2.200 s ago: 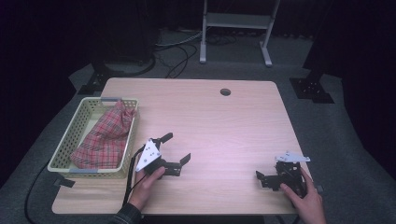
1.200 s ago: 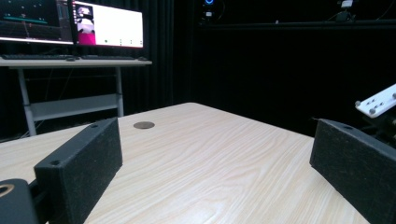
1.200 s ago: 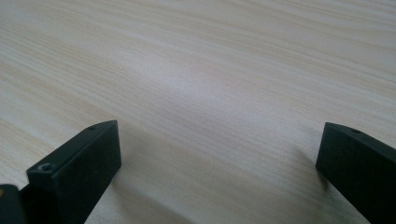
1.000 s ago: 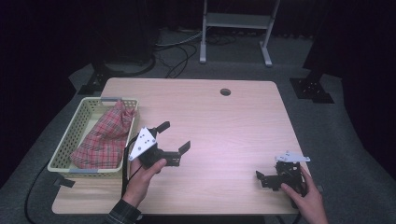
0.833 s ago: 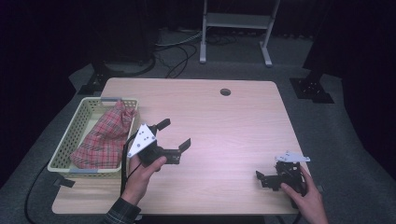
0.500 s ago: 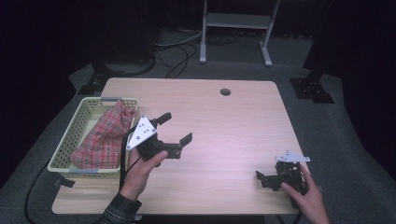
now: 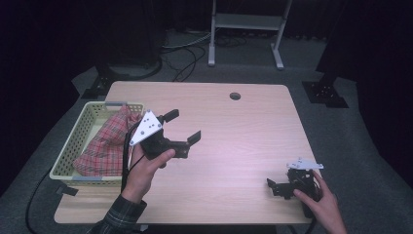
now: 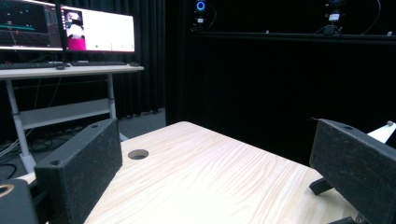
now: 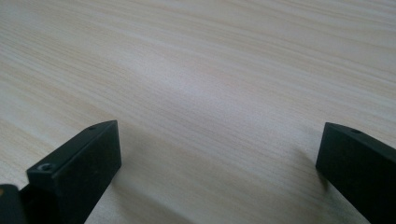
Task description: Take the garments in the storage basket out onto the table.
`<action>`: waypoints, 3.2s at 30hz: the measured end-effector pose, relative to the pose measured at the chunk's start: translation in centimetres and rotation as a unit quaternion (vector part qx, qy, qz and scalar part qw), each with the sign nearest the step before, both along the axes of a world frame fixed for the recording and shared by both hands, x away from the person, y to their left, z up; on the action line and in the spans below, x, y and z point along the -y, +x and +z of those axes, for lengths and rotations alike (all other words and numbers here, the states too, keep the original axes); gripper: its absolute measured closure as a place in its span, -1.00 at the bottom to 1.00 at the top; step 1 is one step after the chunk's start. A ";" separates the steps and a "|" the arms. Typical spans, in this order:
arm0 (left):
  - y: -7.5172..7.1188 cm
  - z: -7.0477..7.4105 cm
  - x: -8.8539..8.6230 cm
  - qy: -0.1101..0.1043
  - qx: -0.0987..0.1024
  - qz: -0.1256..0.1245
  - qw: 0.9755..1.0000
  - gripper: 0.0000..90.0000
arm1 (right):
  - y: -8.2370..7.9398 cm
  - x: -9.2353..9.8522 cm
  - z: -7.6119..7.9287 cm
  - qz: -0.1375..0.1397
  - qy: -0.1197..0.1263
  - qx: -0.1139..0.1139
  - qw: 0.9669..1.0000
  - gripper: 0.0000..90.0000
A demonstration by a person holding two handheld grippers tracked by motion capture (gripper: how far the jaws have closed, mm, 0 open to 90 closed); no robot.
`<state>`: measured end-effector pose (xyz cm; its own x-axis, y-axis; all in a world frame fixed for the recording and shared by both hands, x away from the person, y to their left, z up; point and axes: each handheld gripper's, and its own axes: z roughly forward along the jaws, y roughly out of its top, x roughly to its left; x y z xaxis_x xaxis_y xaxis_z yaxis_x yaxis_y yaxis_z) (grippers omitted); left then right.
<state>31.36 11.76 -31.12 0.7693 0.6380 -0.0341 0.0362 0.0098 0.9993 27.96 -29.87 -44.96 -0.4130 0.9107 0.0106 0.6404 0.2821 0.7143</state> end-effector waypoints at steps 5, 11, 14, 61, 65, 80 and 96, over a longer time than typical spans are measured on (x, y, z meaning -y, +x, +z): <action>0.1 0.5 0.0 0.003 -0.005 -0.004 1.000 -0.96 | 0.0 0.0 0.0 0.000 0.000 0.000 1.000 -1.00; 0.0 1.4 -0.2 0.012 -0.012 -0.010 1.000 -0.96 | 0.0 0.0 0.0 0.000 0.000 0.000 1.000 -1.00; -0.1 1.7 -0.3 0.015 -0.012 -0.012 1.000 -0.96 | 0.0 0.0 0.0 0.000 0.000 0.000 1.000 -1.00; -0.3 4.4 -1.8 0.024 -0.056 -0.055 0.997 -0.96 | 0.0 0.0 0.0 0.000 0.000 -0.001 1.000 -1.00; -0.2 4.5 -2.4 0.015 -0.059 -0.057 0.997 -0.96 | 0.0 0.0 0.0 0.000 0.000 -0.001 1.000 -1.00; 0.1 4.5 -5.2 0.020 -0.057 -0.038 0.997 -0.96 | 0.0 0.0 0.0 0.000 0.000 -0.001 1.000 -1.00; 0.5 4.3 -8.7 0.021 -0.050 0.008 0.998 -0.96 | 0.0 0.0 0.0 0.000 0.001 -0.001 1.000 -1.00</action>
